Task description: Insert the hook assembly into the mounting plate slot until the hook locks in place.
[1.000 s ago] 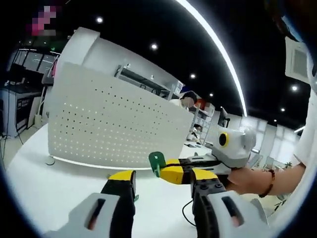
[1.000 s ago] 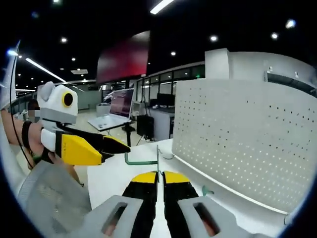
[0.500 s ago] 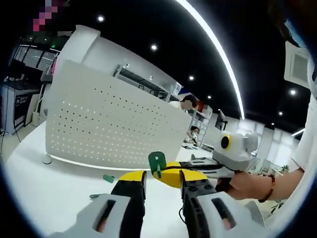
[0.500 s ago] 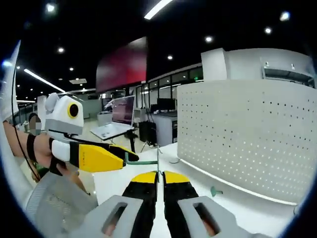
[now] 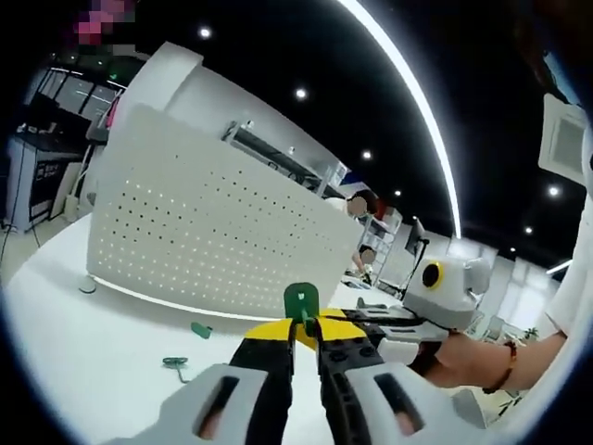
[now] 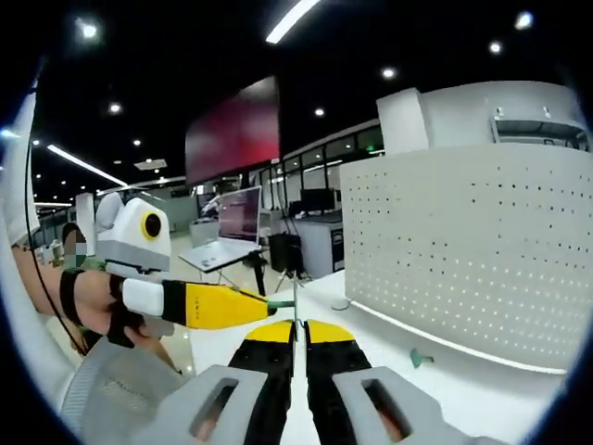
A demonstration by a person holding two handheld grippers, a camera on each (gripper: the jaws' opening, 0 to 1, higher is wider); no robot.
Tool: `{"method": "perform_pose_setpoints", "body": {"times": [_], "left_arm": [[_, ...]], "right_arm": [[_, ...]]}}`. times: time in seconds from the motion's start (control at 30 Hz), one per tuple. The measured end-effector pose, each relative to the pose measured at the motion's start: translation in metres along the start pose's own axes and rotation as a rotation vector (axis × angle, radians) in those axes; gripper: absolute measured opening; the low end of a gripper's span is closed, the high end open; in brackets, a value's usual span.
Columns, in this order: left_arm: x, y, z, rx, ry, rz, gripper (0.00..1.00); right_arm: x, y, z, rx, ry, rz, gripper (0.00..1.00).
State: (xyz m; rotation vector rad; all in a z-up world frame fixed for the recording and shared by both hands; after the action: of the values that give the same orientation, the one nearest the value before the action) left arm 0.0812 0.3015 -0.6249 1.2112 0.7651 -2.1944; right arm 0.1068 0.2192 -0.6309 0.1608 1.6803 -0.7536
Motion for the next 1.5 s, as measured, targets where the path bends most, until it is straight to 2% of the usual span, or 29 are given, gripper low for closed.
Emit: {"method": "perform_pose_setpoints", "body": {"times": [0.3,0.47,0.73,1.07,1.5], "left_arm": [[0.000,-0.003,-0.003,-0.005,-0.030,0.009,0.04],[0.000,-0.003,-0.004,-0.008,-0.040,0.009,0.03],[-0.004,-0.004,-0.006,-0.025,-0.010,0.005,0.03],[-0.009,-0.004,-0.007,-0.043,0.022,0.011,0.02],[-0.022,-0.005,-0.013,-0.107,0.070,0.048,0.02]], "right_arm": [[0.000,0.003,-0.005,-0.018,0.019,0.002,0.03],[-0.001,0.003,-0.005,-0.015,0.000,0.002,0.03],[-0.003,0.003,-0.005,-0.014,-0.025,0.020,0.04],[-0.002,-0.001,0.000,-0.018,-0.038,0.004,0.09],[0.006,-0.022,0.019,0.038,-0.034,-0.005,0.15]]}}
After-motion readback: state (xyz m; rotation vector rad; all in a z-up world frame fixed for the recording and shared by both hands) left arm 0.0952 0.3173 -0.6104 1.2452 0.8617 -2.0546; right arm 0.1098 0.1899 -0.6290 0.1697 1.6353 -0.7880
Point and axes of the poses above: the point that each gripper's makers call its tool centre point, and the gripper's own axes: y roughly forward along the fingers, z roughly to its right, x roughly out of its underside, the point moved 5 cm from there along -y, roughly backward along the fingers, and after that the axes turned 15 degrees about -z, right-handed, at the moved point
